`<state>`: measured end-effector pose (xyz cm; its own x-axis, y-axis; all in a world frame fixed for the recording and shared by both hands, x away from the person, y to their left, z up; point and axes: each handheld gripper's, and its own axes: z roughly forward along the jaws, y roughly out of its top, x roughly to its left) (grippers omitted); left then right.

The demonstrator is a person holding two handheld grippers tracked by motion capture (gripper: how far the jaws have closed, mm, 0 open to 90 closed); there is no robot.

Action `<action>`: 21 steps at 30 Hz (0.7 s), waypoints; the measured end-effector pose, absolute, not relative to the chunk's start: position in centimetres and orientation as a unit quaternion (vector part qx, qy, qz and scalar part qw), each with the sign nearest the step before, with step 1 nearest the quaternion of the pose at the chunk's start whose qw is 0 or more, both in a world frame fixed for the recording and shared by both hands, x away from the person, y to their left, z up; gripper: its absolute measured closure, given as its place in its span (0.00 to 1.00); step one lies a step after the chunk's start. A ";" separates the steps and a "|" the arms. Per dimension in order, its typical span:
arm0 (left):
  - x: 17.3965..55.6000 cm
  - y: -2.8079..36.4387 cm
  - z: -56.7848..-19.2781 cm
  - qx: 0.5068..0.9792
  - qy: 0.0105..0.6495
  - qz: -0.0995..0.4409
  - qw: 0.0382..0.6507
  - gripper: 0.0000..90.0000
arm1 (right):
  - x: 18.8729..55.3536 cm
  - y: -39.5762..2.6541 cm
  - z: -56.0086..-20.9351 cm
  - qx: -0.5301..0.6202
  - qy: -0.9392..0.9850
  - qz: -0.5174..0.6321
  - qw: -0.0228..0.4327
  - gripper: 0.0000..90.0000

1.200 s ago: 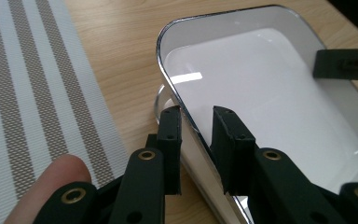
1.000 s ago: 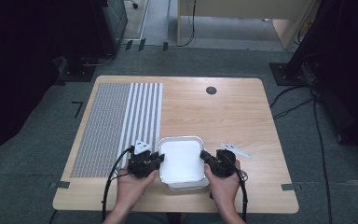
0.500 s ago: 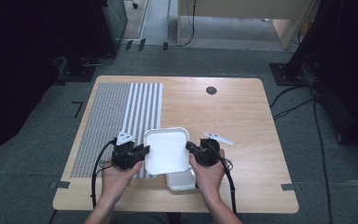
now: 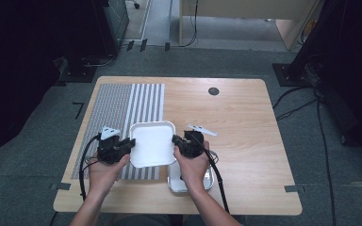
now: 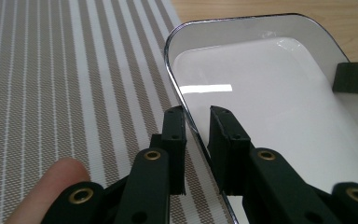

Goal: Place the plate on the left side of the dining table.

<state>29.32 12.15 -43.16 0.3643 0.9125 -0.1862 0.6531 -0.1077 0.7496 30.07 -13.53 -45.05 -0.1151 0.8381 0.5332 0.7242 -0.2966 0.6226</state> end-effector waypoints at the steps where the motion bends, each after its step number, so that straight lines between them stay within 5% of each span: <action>1: 29.5 12.7 -43.1 0.722 0.543 0.167 0.395 0.86 | 30.5 -12.9 -44.9 0.661 0.592 0.457 0.062 0.99; 21: 34.0 19.3 -43.8 0.693 0.589 0.160 0.382 0.93 | 35.2 -6.1 -45.4 0.667 0.605 0.433 0.036 0.99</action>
<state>34.00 19.34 -43.77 0.2544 0.9396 -0.2290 0.6950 -0.0130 0.7189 35.24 -6.07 -45.40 -0.1078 0.8381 0.5348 0.7764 -0.2650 0.5719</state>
